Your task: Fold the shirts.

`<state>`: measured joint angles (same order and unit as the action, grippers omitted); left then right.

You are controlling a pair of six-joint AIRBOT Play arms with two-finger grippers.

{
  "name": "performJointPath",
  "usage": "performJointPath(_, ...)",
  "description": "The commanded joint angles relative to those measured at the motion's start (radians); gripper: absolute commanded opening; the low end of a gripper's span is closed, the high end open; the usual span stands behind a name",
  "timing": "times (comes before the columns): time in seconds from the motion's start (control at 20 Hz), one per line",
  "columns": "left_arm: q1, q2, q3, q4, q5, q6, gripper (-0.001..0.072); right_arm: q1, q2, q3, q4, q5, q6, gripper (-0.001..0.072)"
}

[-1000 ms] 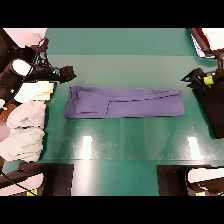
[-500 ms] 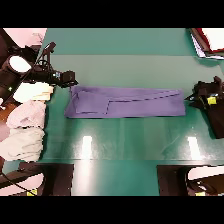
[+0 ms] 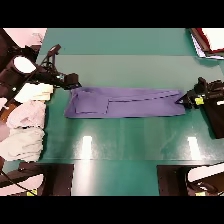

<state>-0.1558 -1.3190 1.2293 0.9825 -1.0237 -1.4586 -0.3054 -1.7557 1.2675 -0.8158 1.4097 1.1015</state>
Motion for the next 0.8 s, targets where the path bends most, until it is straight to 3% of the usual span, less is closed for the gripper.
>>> performJointPath(0.0,-0.089,-0.064,0.008,-0.010,0.048,0.000,0.0026,0.047,0.028,0.032,0.013,0.011,-0.011,0.0013)
performJointPath(0.15,-0.171,-0.186,0.091,-0.058,0.082,0.003,0.0026,0.084,0.109,0.106,0.012,0.070,0.010,0.0011)
performJointPath(0.3,-0.266,-0.351,0.249,-0.085,0.095,0.027,0.0026,0.135,0.192,0.228,0.013,0.143,0.113,0.0010)
performJointPath(0.55,-0.377,-0.584,0.465,-0.086,0.096,0.016,0.0026,0.284,0.275,0.455,0.014,0.149,0.217,0.0010)
performJointPath(0.75,-0.389,-0.652,0.499,-0.123,0.103,-0.004,0.0026,0.428,0.275,0.600,0.013,0.141,0.245,0.0010)
